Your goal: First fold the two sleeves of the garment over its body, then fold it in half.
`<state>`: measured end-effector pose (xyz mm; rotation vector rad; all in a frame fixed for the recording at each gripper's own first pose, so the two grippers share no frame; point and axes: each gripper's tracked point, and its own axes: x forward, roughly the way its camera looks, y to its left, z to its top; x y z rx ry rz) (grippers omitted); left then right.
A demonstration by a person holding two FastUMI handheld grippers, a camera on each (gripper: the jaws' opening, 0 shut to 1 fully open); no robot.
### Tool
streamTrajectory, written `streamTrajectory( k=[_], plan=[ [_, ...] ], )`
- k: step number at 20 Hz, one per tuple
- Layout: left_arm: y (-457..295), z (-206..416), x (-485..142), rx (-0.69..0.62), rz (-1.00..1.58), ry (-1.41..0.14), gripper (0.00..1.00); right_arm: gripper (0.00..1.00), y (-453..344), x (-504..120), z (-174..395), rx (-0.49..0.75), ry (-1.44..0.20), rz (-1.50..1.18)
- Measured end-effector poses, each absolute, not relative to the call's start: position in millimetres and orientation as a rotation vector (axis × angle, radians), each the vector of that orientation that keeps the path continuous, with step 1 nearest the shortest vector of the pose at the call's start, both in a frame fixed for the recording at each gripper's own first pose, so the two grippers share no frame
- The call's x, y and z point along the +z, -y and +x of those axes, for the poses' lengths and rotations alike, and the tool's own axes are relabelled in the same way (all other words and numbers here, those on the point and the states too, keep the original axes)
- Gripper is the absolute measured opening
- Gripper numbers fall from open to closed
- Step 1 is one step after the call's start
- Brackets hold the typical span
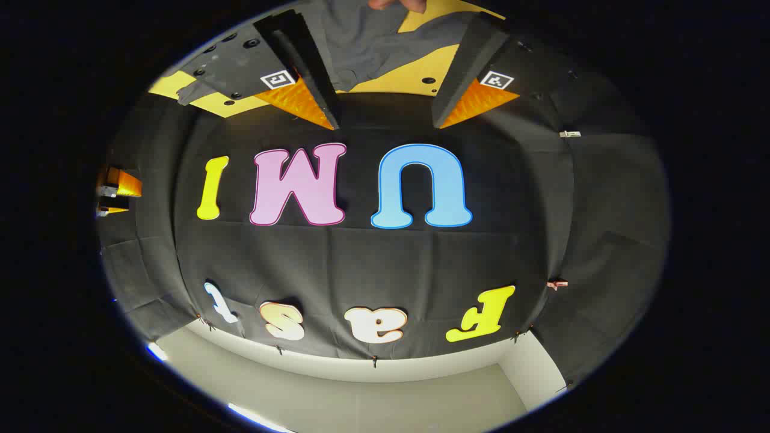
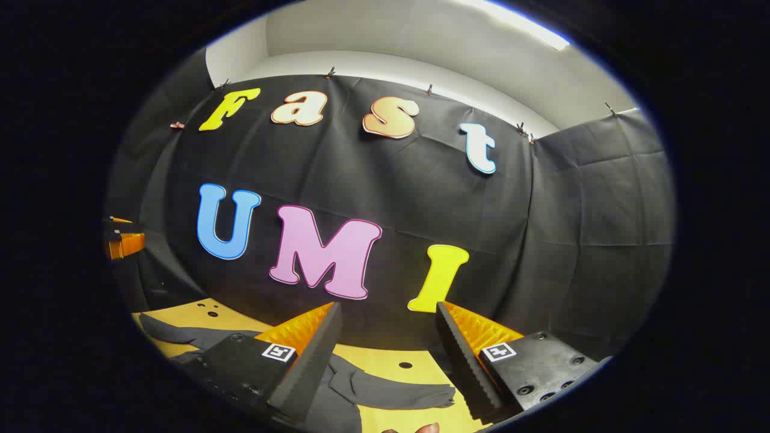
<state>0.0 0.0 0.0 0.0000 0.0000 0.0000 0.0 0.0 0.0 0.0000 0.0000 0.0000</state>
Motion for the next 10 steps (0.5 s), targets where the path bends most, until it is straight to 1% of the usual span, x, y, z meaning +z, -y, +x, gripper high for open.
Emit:
streamTrajectory(
  k=[1,3,4,6,7,8,9,10],
  plan=[
    [0,1,1,-0.001,0.003,0.0,0.95,1.0,1,0,0,-0.001,-0.002,0.004],
    [-2,1,0,-0.002,0.014,-0.002,0.95,1.0,2,-4,1,-0.005,-0.011,0.013],
    [-2,2,0,-0.004,0.02,-0.002,0.95,0.96,2,-6,2,-0.008,-0.015,0.014],
    [-1,3,1,-0.007,0.028,-0.001,0.95,0.96,4,-7,5,-0.01,-0.018,0.016],
    [0,4,2,-0.007,0.032,-0.001,0.95,0.96,4,-7,7,-0.012,-0.016,0.015],
    [0,5,0,-0.006,0.034,-0.003,0.95,1.0,6,-7,9,-0.012,-0.015,0.014],
    [2,7,0,-0.005,0.036,-0.007,0.95,0.96,7,-7,10,-0.014,-0.013,0.012],
    [4,10,-1,-0.006,0.037,-0.009,0.95,0.96,8,-7,13,-0.01,-0.013,0.013]
  ],
)
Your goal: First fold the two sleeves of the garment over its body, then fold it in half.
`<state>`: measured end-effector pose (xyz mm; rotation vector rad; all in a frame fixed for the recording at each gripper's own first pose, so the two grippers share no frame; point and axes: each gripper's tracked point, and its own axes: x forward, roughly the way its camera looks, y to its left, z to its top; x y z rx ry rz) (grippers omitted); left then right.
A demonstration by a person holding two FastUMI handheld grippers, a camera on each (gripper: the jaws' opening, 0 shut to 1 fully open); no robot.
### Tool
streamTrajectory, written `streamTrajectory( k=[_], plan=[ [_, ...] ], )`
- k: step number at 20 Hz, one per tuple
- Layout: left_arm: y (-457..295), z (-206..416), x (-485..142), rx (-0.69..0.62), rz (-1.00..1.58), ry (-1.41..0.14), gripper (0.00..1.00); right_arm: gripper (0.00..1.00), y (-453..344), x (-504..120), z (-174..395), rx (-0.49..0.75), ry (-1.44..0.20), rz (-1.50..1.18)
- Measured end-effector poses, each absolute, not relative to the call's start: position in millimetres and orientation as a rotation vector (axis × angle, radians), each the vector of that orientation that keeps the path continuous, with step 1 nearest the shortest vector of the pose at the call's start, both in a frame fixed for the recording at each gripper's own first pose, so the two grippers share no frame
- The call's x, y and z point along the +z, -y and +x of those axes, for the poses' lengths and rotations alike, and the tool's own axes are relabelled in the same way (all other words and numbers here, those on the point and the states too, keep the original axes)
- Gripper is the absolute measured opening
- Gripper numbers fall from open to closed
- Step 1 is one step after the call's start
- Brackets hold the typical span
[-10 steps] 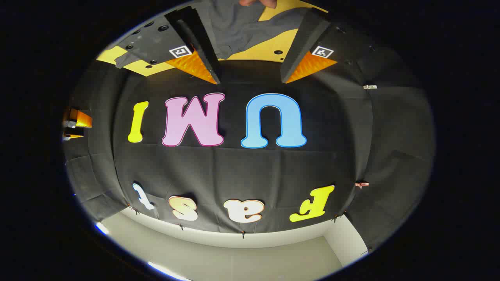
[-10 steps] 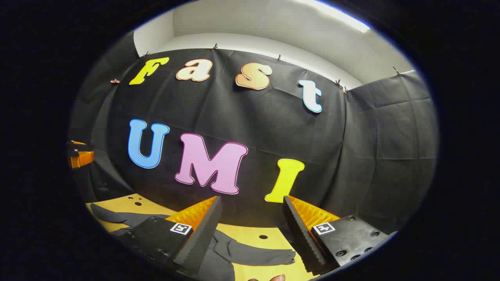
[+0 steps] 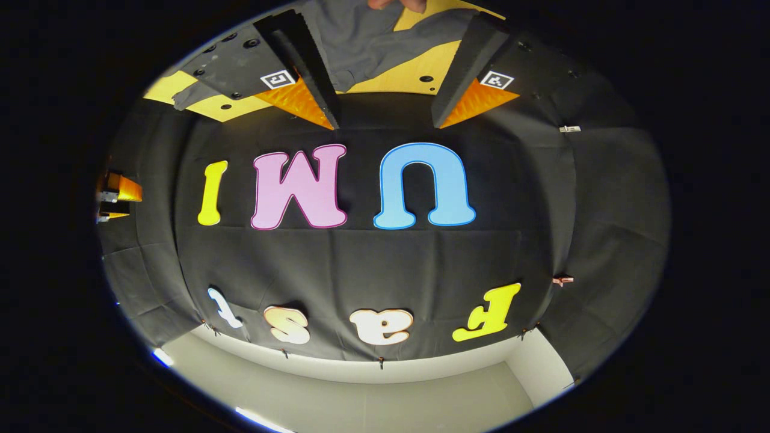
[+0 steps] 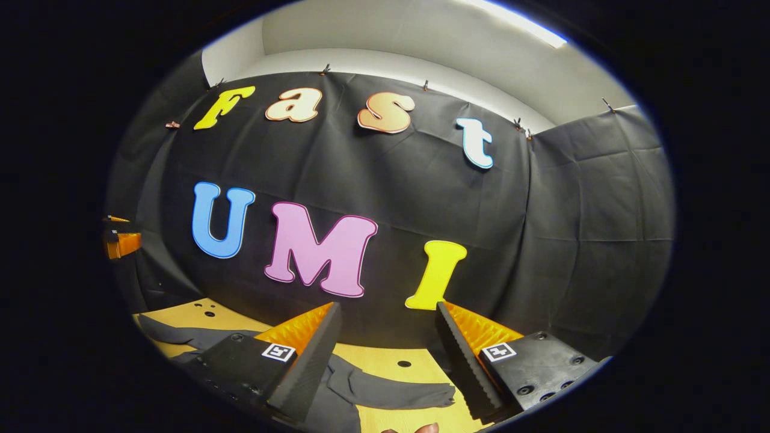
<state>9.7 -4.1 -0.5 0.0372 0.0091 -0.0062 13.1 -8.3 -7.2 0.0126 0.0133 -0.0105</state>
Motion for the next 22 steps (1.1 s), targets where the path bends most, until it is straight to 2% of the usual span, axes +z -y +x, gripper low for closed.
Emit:
streamTrajectory(
  k=[1,2,3,4,10,13,14,15,22],
  plan=[
    [7,12,1,-0.01,0.042,-0.01,0.95,0.96,8,-8,16,-0.006,-0.013,0.012],
    [9,13,1,-0.01,0.049,-0.009,0.95,0.92,8,-8,20,-0.003,-0.013,0.011],
    [11,15,3,-0.006,0.056,-0.008,0.96,0.92,10,-11,23,0.003,-0.016,0.01],
    [14,19,2,-0.002,0.059,-0.011,0.95,0.96,12,-14,26,0.005,-0.02,0.007],
    [47,31,-4,-0.009,0.056,-0.04,0.96,0.96,46,-61,55,0.012,-0.111,0.072],
    [67,35,-2,-0.002,0.059,-0.038,0.96,0.96,78,-99,75,0.004,-0.167,0.069],
    [73,36,-4,0.0,0.065,-0.042,0.95,0.92,90,-114,82,-0.003,-0.188,0.064],
    [80,38,-4,0.001,0.069,-0.048,0.95,0.96,102,-131,88,-0.006,-0.209,0.059],
    [131,46,-20,0.004,0.072,-0.128,0.96,0.97,158,-253,127,-0.024,-0.364,0.073]
  ],
)
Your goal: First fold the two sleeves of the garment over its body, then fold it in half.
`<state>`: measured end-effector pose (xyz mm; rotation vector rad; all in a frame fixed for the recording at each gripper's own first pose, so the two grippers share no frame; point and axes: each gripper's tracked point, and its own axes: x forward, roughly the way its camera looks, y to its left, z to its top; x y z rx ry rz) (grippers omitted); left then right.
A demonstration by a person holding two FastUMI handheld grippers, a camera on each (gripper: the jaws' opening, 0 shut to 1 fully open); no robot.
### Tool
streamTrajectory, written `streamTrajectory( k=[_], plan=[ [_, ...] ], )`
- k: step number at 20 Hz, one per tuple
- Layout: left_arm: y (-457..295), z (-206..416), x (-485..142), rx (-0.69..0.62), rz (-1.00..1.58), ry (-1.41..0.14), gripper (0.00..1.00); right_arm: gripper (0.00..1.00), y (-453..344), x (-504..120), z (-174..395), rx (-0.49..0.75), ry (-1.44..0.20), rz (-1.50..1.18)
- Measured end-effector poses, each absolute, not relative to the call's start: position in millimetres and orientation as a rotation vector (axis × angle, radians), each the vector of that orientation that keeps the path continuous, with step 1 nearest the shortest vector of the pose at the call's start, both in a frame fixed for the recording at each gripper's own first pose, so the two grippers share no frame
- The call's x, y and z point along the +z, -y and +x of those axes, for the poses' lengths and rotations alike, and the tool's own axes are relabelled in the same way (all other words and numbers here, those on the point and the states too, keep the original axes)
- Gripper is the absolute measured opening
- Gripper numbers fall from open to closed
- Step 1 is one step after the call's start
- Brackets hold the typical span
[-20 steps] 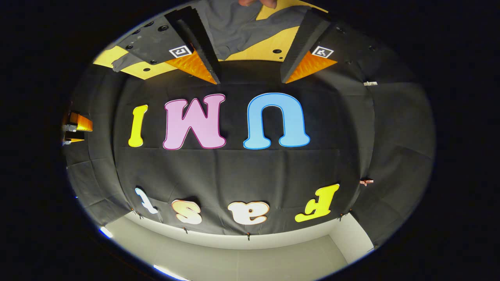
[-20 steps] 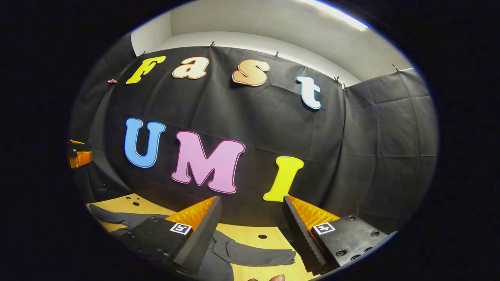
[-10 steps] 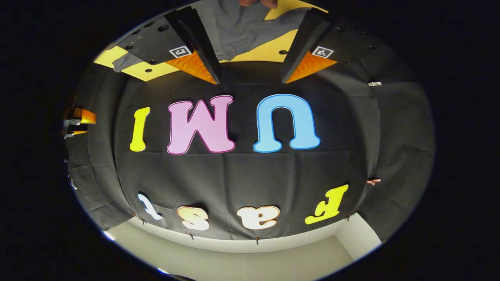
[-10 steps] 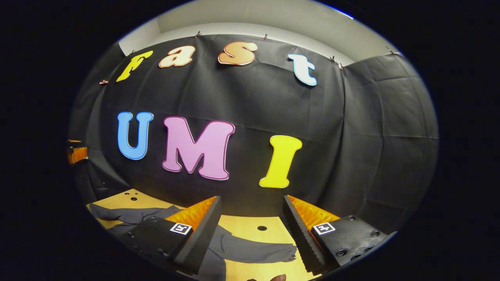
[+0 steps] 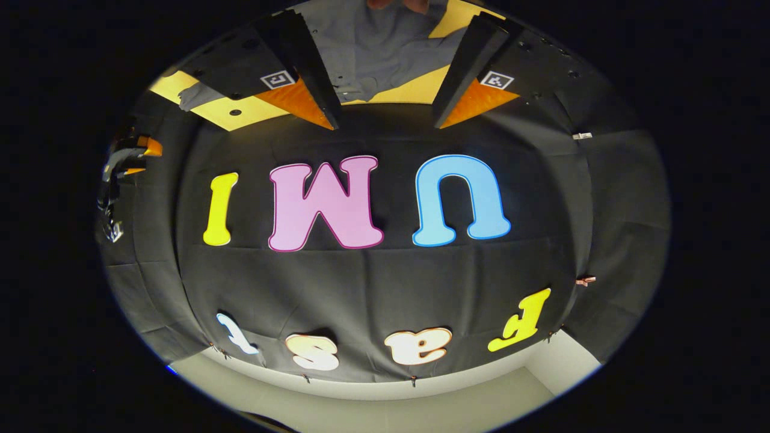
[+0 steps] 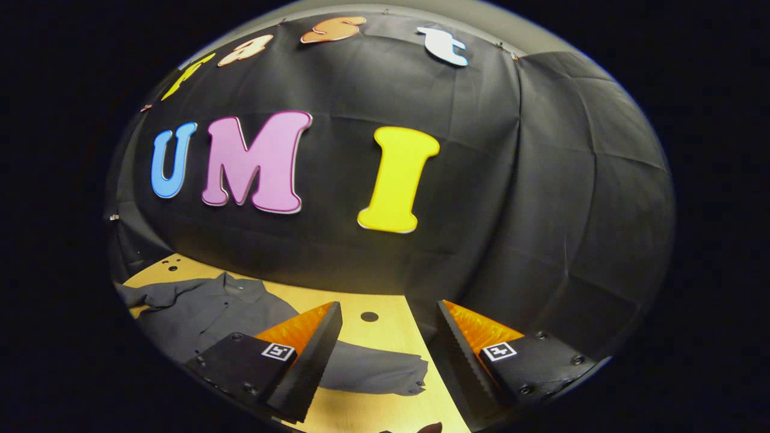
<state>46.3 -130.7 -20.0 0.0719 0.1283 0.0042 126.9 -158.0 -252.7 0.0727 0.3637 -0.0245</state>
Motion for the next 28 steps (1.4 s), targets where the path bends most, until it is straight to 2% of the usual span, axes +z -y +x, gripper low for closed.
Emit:
streamTrajectory(
  k=[9,18,24,28],
  plan=[
    [182,68,-40,0.012,0.123,-0.208,0.98,0.97,189,-397,157,-0.032,-0.559,0.106],
    [200,77,-47,0.039,0.172,-0.237,0.97,0.97,184,-523,153,-0.042,-0.786,0.133],
    [195,84,-53,0.073,0.184,-0.257,0.97,0.98,173,-569,144,-0.043,-0.882,0.199],
    [194,81,-59,0.083,0.166,-0.274,0.97,0.95,167,-567,147,-0.041,-0.872,0.232]
  ],
)
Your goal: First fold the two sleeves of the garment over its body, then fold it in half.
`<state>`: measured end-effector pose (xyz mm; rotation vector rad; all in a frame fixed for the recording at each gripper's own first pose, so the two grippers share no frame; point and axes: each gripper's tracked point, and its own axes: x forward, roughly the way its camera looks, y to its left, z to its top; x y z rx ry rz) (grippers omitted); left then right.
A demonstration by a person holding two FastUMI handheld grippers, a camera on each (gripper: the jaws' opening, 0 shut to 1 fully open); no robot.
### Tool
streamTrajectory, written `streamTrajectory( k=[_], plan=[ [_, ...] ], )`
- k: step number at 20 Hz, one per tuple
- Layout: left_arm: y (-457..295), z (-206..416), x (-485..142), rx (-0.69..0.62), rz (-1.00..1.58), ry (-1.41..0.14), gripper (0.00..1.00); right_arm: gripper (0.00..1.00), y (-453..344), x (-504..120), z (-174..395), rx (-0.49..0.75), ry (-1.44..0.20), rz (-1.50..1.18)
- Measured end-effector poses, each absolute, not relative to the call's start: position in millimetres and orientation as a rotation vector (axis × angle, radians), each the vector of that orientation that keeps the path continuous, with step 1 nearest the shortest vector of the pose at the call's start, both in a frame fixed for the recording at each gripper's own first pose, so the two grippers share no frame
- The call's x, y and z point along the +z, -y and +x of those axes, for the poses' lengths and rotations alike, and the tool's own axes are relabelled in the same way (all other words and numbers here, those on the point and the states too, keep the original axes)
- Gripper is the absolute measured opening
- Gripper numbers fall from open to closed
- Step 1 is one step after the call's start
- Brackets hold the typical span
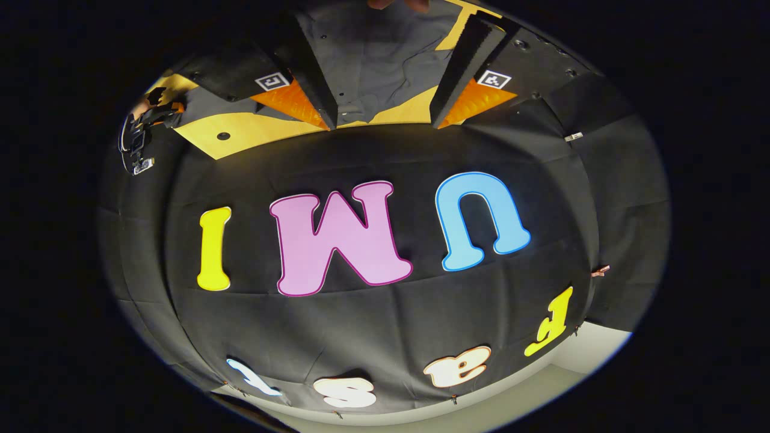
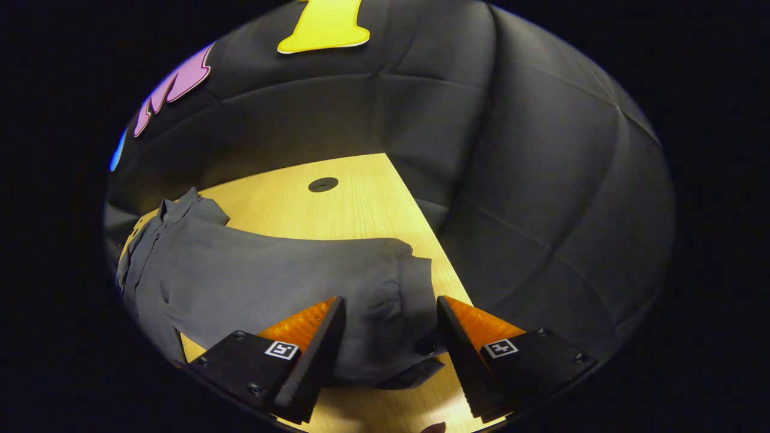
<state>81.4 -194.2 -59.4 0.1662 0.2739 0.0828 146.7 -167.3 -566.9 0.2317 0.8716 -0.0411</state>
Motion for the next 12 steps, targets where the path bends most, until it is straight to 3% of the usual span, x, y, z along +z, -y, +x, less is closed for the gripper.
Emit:
streamTrajectory(
  k=[2,5,6,12],
  plan=[
    [189,78,-61,0.089,0.146,-0.277,0.98,0.74,160,-567,149,-0.017,-0.874,0.238],
    [174,72,-57,0.106,0.128,-0.26,0.97,0.14,158,-566,145,-0.039,-0.921,0.26],
    [168,70,-55,0.109,0.126,-0.251,0.97,0.09,157,-561,143,-0.048,-0.925,0.258],
    [113,48,-51,0.111,0.109,-0.221,0.97,0.09,157,-478,142,-0.086,-0.785,0.199]
  ],
)
